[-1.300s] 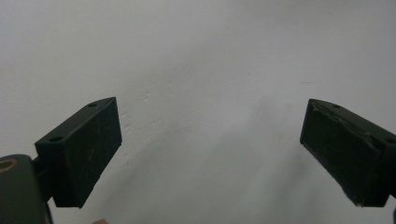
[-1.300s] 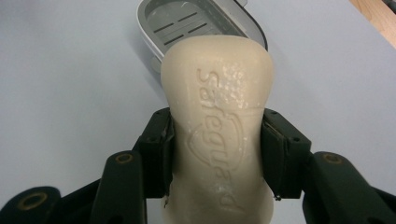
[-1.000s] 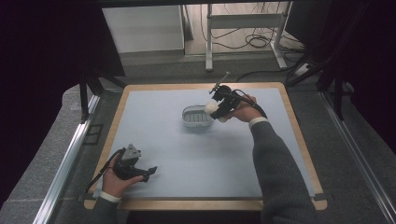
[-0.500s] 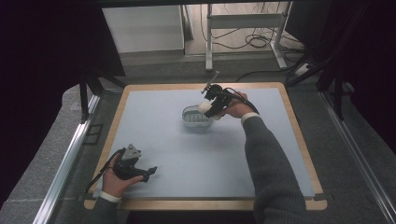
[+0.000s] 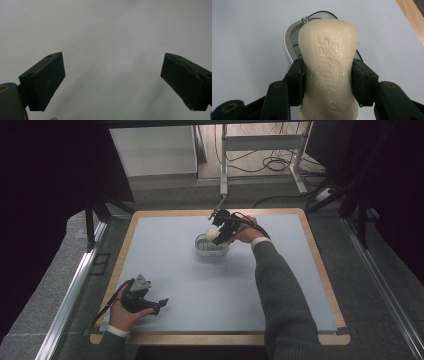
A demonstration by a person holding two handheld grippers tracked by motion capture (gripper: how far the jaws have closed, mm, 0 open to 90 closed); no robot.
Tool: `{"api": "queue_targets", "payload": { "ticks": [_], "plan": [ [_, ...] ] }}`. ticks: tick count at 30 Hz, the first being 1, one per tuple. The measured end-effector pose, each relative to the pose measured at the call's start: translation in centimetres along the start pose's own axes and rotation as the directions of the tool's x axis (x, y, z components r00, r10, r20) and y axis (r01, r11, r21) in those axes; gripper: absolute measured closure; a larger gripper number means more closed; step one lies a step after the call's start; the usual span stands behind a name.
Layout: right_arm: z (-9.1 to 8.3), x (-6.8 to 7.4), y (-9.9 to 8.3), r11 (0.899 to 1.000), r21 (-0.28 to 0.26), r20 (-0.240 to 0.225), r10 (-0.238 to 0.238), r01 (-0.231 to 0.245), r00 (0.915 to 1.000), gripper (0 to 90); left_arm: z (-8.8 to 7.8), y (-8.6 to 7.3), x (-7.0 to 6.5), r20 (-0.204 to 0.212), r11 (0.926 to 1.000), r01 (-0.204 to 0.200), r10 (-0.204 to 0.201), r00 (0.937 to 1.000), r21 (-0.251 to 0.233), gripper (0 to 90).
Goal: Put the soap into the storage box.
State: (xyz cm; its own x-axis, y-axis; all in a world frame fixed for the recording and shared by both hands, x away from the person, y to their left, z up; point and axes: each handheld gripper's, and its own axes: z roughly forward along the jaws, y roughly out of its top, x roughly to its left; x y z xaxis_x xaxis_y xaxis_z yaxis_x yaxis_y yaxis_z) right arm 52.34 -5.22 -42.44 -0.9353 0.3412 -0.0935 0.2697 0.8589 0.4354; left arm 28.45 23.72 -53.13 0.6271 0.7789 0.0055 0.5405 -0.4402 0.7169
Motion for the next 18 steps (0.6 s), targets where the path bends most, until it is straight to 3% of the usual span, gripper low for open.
{"api": "queue_targets", "payload": {
  "ticks": [1,6,11,18],
  "plan": [
    [0.2,0.0,0.2,1.0,0.006,0.004,-0.022,0.022,0.9997,49.1,0.0,0.0,0.0,0.0,1.0,0.0,0.0,1.0,0.0,6.0],
    [0.6,-0.2,0.6,0.999,-0.01,-0.002,-0.04,0.04,0.9992,49.1,0.1,0.0,-0.1,0.001,1.0,-0.001,0.001,1.0,0.002,6.0],
    [2.1,-0.1,0.7,0.996,0.024,-0.005,-0.088,0.088,0.9961,49.1,0.1,0.0,0.0,-0.004,1.0,-0.003,0.003,1.0,0.004,6.0],
    [3.0,0.0,0.7,0.994,0.039,0.008,-0.107,0.106,0.9942,49.0,0.2,0.0,-0.1,-0.001,1.0,-0.003,0.003,1.0,0.006,6.0]
  ]
}}
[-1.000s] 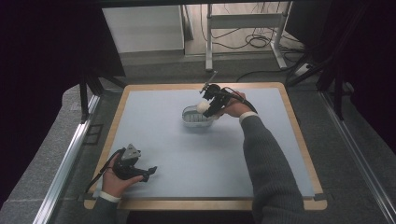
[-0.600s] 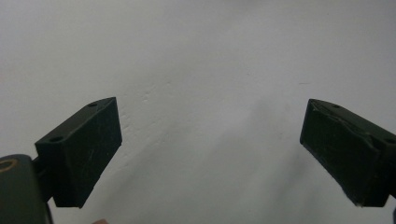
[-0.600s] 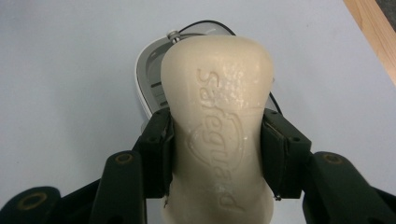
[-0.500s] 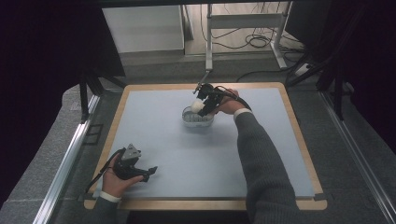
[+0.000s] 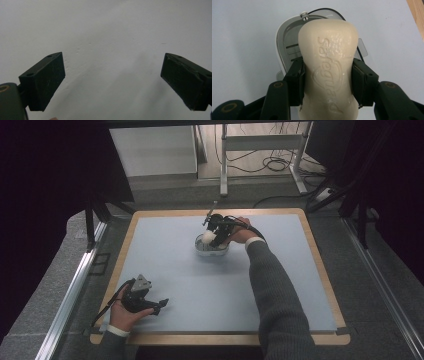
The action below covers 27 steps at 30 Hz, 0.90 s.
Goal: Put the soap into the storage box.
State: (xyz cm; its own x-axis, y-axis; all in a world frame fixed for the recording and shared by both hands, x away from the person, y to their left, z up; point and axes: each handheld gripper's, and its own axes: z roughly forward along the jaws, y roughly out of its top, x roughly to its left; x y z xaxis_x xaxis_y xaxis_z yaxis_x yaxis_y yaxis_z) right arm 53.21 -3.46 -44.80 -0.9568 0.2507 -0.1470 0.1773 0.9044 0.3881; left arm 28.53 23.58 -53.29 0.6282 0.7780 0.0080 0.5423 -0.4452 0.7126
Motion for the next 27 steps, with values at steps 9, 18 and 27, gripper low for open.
{"api": "queue_targets", "payload": {
  "ticks": [9,18,27],
  "plan": [
    [0.7,0.0,0.0,0.999,0.021,0.006,-0.025,0.025,0.9997,48.7,0.0,0.0,0.0,-0.001,1.0,-0.001,0.001,1.0,0.001,5.9],
    [0.2,0.1,0.1,1.0,-0.013,-0.008,0.025,-0.025,0.9997,44.2,0.0,0.0,0.0,0.0,1.0,-0.002,0.002,1.0,0.001,6.0],
    [-1.9,-0.2,-0.6,0.991,-0.091,0.0,0.097,-0.097,0.9953,39.1,0.0,0.0,-0.1,0.003,1.0,0.002,-0.002,1.0,-0.002,6.0]
  ]
}}
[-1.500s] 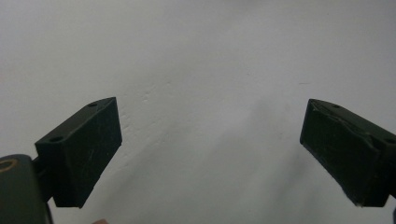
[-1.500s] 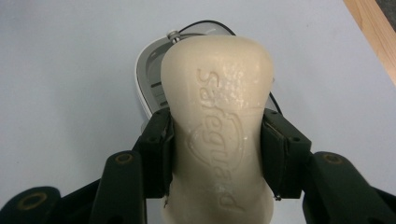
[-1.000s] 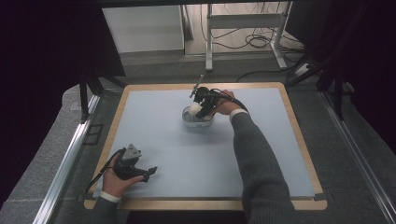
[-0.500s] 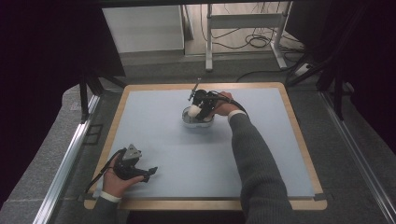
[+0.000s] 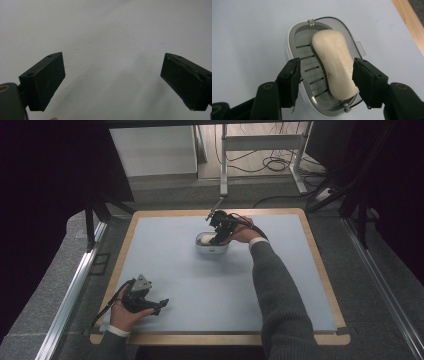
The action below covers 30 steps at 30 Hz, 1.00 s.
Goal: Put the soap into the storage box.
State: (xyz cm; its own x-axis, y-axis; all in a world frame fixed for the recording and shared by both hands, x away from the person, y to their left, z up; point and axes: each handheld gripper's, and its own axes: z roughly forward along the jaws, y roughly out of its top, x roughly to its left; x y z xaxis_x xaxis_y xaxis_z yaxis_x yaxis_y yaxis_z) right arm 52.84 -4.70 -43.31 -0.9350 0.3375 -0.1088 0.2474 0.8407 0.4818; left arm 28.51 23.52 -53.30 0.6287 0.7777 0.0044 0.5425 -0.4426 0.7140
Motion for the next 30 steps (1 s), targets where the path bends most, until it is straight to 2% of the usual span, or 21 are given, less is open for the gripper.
{"api": "queue_targets", "payload": {
  "ticks": [2,8,15,16,17,20,21,23,26,28,30],
  "plan": [
    [-0.2,0.0,-0.1,1.0,-0.006,0.0,0.005,-0.005,1.0,39.1,0.0,0.0,0.0,0.0,1.0,0.0,0.0,1.0,0.0,6.0],
    [-1.8,0.2,-1.2,0.995,-0.073,-0.006,0.063,-0.063,0.998,36.4,0.0,0.0,0.0,0.0,1.0,-0.003,0.003,1.0,0.002,6.0],
    [-3.3,1.2,-3.6,0.985,-0.13,-0.014,0.111,-0.112,0.9937,35.0,0.0,0.0,-0.1,-0.005,1.0,-0.002,0.002,1.0,0.002,6.0],
    [-3.4,1.3,-4.1,0.983,-0.143,-0.011,0.111,-0.112,0.9937,34.8,0.0,0.0,-0.1,-0.005,1.0,-0.002,0.002,1.0,0.001,6.0],
    [-3.6,1.6,-4.9,0.98,-0.151,0.002,0.134,-0.132,0.9909,33.9,-0.1,0.0,-0.1,-0.006,1.0,-0.003,0.003,1.0,0.001,6.0],
    [-3.9,2.0,-5.9,0.975,-0.168,0.016,0.149,-0.145,0.9886,33.4,-0.2,0.0,-0.1,-0.011,1.0,-0.001,0.001,0.9999,-0.001,6.0],
    [-4.2,2.4,-7.0,0.966,-0.194,0.029,0.18,-0.171,0.9832,33.5,-0.2,-0.1,0.0,-0.014,1.0,-0.003,0.003,0.9999,0.003,6.0],
    [-4.3,2.5,-7.4,0.964,-0.204,0.029,0.182,-0.172,0.9829,33.5,-0.2,-0.1,-0.1,-0.013,1.0,-0.003,0.003,0.9999,0.002,6.0],
    [-4.6,3.5,-9.9,0.953,-0.235,0.022,0.203,-0.192,0.9789,33.4,-0.1,-0.1,-0.2,-0.013,1.0,-0.001,0.001,0.9999,0.004,6.0],
    [-4.6,3.6,-10.3,0.952,-0.236,0.024,0.205,-0.194,0.9784,33.2,-0.1,-0.1,-0.2,-0.013,1.0,-0.001,0.002,0.9999,0.005,6.0],
    [-4.6,4.3,-12.1,0.945,-0.239,0.039,0.238,-0.222,0.9706,33.2,-0.1,-0.1,-0.2,-0.014,1.0,0.0,0.0,0.9999,0.004,6.0]
  ]
}}
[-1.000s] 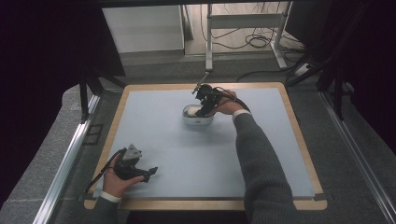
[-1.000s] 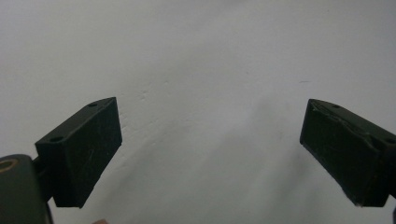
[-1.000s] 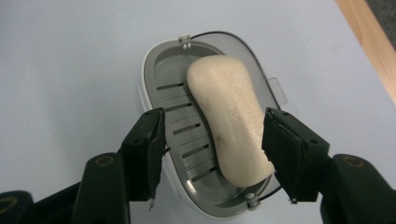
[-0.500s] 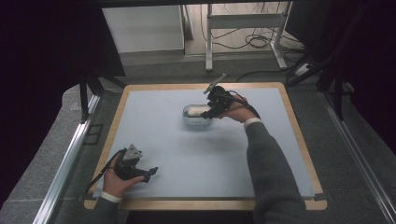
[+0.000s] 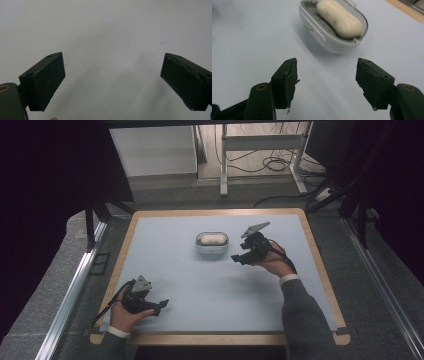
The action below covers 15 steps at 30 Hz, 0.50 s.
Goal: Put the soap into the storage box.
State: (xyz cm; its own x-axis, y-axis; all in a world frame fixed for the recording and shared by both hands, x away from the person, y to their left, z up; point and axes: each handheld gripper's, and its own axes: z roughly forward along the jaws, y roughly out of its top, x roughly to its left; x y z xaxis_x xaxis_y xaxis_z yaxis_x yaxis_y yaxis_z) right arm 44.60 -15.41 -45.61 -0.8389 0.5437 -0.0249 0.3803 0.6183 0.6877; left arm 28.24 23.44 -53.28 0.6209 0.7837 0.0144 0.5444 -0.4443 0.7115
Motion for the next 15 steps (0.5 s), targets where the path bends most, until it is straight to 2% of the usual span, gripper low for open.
{"api": "queue_targets", "payload": {
  "ticks": [2,3,4,8,9,15],
  "plan": [
    [-0.1,0.1,-0.4,1.0,-0.003,0.004,0.005,-0.005,1.0,33.1,0.0,0.0,0.0,-0.003,1.0,0.005,-0.005,1.0,-0.004,6.0],
    [-0.4,0.2,-1.5,1.0,-0.009,0.007,0.015,-0.015,0.9999,33.0,-0.1,0.0,0.0,-0.005,1.0,0.005,-0.005,1.0,-0.005,6.0],
    [-0.4,0.2,-1.5,1.0,-0.009,0.007,0.015,-0.015,0.9999,33.0,-0.1,0.0,0.1,-0.006,1.0,0.006,-0.007,1.0,-0.007,6.0],
    [-1.4,0.8,-3.9,0.999,-0.031,0.011,0.043,-0.043,0.999,32.9,-0.1,0.0,0.1,-0.008,0.9999,0.007,-0.007,0.9999,-0.008,6.0],
    [-1.4,0.8,-3.9,0.999,-0.031,0.011,0.043,-0.043,0.999,32.9,-0.1,0.0,0.1,-0.008,0.9999,0.009,-0.009,0.9999,-0.007,6.0],
    [-2.8,1.8,-6.3,0.996,-0.045,0.055,0.077,-0.074,0.9955,31.9,-0.1,0.0,0.1,-0.009,0.9999,0.008,-0.008,0.9999,-0.007,6.0]
  ]
}}
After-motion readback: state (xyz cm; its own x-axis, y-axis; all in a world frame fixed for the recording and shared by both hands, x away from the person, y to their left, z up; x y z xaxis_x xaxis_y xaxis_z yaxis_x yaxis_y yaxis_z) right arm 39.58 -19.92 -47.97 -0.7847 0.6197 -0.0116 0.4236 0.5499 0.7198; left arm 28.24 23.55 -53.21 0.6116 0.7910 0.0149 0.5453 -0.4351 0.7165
